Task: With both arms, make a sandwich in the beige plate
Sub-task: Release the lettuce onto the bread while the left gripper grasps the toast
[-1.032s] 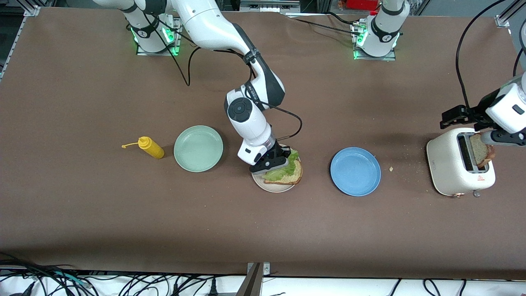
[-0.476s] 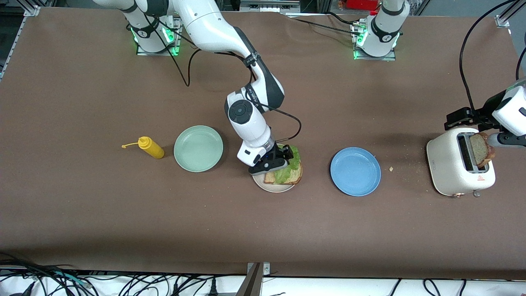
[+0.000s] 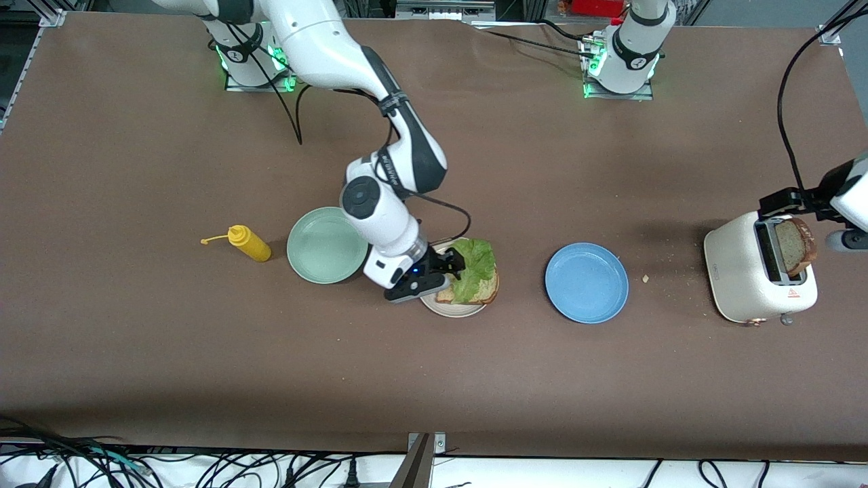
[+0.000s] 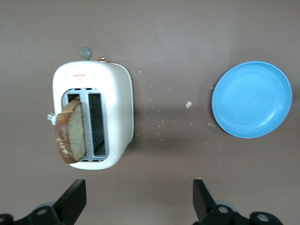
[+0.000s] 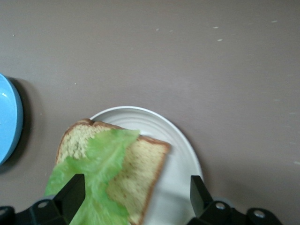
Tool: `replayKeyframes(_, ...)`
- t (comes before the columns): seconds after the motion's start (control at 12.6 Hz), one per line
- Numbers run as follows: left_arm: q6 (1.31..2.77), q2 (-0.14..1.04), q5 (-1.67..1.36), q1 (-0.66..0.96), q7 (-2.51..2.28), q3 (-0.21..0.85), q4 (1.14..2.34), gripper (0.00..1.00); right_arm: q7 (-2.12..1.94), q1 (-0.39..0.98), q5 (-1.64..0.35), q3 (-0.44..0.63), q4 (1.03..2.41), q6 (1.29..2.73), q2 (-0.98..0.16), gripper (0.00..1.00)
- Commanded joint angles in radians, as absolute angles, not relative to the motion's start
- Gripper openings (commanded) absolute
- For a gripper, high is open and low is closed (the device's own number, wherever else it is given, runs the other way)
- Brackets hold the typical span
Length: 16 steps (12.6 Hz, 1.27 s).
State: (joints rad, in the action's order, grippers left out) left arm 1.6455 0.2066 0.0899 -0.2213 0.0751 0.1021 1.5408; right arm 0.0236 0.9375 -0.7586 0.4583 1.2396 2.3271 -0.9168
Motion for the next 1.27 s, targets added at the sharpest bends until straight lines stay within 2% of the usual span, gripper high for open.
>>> replayKeyframes(0.0,1.693,0.274,0.114,-0.28,0.165,0.106,1.483,1.0,-0.012,0.882,-0.651,0.411,1.388,2.2,-0.731,0.99)
replayKeyframes(0.4,1.821,0.348,0.12,-0.409,0.27,0.106,1.517,1.0,-0.017,0.74,-0.413,0.408,1.434,1.889,-0.516,0.99)
replayKeyframes(0.63,1.939,0.35,0.204,-0.423,0.298,0.112,1.612,1.0,-0.049,0.668,-0.315,0.405,1.436,1.807,-0.43,0.99)
replayKeyframes(0.71,1.94,0.351,0.204,-0.426,0.299,0.113,1.627,1.0,-0.063,0.623,-0.261,0.382,1.434,1.787,-0.408,0.99)
replayKeyframes(0.95,1.936,0.331,0.202,-0.426,0.279,0.114,1.706,0.94,-0.087,0.429,-0.147,0.227,1.448,1.76,-0.318,0.99)
replayKeyframes(1.11,1.934,0.333,0.201,-0.426,0.278,0.114,1.718,0.85,-0.087,0.341,-0.121,0.221,1.454,1.738,-0.279,1.0)
replayKeyframes(1.19,1.931,0.336,0.201,-0.426,0.278,0.114,1.721,0.63,-0.087,0.306,-0.12,0.219,1.457,1.714,-0.255,1.0)
